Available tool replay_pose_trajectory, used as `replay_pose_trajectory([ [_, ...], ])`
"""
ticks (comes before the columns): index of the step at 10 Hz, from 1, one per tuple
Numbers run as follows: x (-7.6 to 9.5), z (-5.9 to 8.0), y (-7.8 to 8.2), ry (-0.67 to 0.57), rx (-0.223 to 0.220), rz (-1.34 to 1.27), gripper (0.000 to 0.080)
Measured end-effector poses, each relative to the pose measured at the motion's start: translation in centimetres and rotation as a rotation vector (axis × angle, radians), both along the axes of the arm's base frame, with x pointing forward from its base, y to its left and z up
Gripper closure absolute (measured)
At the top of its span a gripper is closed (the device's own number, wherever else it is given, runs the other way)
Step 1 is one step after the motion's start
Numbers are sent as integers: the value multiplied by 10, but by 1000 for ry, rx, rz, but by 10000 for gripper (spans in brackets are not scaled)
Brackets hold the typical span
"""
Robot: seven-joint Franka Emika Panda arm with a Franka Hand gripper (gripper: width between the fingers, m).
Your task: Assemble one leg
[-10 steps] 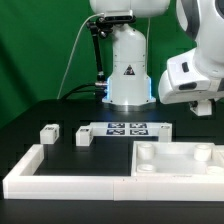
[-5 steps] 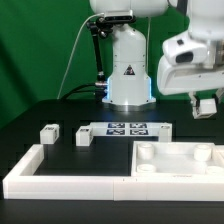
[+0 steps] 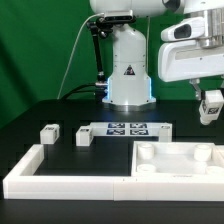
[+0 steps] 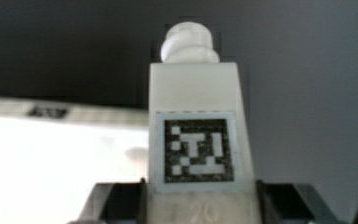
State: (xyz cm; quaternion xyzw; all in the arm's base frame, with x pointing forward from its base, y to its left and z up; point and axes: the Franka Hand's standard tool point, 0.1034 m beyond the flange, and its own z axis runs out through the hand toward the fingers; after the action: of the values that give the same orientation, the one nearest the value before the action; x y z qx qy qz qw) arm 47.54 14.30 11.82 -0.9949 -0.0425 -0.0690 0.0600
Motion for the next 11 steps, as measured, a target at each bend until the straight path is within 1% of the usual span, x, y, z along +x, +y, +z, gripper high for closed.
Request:
replay_pose_trajectory([
  [1, 1, -1, -1, -89, 8, -6, 509],
  [2, 10, -3, -9, -138, 5, 14, 509],
  [3, 25, -6, -19, -170, 0, 26, 509],
  [4, 36, -2, -17, -152, 3, 26, 509],
  [5, 52, 11, -12, -170, 10, 28, 509],
  [6, 60, 17, -8, -170, 14, 32, 509],
  [8, 59, 15, -9, -170, 13, 30, 509],
  [9, 63, 16, -9, -200, 15, 33, 509],
  [10, 68, 13, -10, -234, 14, 43, 509],
  [11, 77, 9, -9, -223, 13, 60, 509],
])
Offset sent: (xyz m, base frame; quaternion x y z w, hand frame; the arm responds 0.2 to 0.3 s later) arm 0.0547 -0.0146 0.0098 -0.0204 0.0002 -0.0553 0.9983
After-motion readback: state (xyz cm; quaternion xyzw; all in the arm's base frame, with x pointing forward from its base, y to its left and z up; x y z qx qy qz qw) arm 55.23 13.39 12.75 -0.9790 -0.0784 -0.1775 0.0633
